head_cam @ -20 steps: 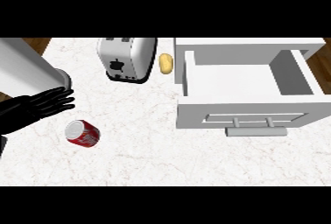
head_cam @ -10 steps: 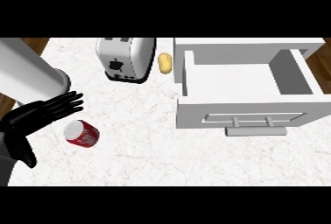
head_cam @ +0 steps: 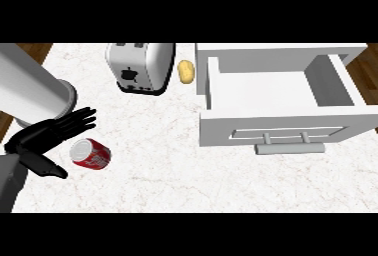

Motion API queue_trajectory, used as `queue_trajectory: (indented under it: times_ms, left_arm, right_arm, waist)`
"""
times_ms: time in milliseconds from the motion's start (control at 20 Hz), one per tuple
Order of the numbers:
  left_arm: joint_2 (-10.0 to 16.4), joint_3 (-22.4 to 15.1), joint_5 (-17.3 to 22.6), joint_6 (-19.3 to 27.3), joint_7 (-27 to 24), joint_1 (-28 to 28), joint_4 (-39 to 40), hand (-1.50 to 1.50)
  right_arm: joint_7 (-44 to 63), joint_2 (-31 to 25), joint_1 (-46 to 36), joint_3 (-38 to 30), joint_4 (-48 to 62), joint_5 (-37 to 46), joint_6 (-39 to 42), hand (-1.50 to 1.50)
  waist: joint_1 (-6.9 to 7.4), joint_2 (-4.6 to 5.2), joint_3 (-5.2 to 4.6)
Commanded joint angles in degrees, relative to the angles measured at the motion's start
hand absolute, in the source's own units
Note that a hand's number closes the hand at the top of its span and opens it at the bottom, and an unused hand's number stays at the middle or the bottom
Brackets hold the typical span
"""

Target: Pick up the can, place it into the drawer and close the drawer

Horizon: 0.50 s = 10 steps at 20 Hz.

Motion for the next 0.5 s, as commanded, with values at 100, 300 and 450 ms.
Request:
queue_trajectory:
  times_ms: [100,300,450]
  left_arm:
    - [1.2,-2.8,-6.2,-4.7,-14.2,0.2,5.4,-1.5]
    - [1.6,-3.8,-7.5,-2.1,-15.4,-3.9,11.0,-1.5]
    - [-0.2,-6.5,-9.7,0.0,-19.4,-0.8,11.9,-1.5]
  right_arm:
    - [-0.3,-1.9,-3.9,-1.1,4.2,-0.7,0.2,-1.5]
    - [1.2,-0.7,-1.1,-0.8,-0.3,-1.1,0.6,-1.5]
    - [1.9,-1.0,-0.7,-0.8,-0.6,-1.5,1.1,-1.5]
  waist:
    - [0.08,0.24,-0.04]
    - [-1.23,0.37,-0.12]
    - [-0.89,0.36,-0.16]
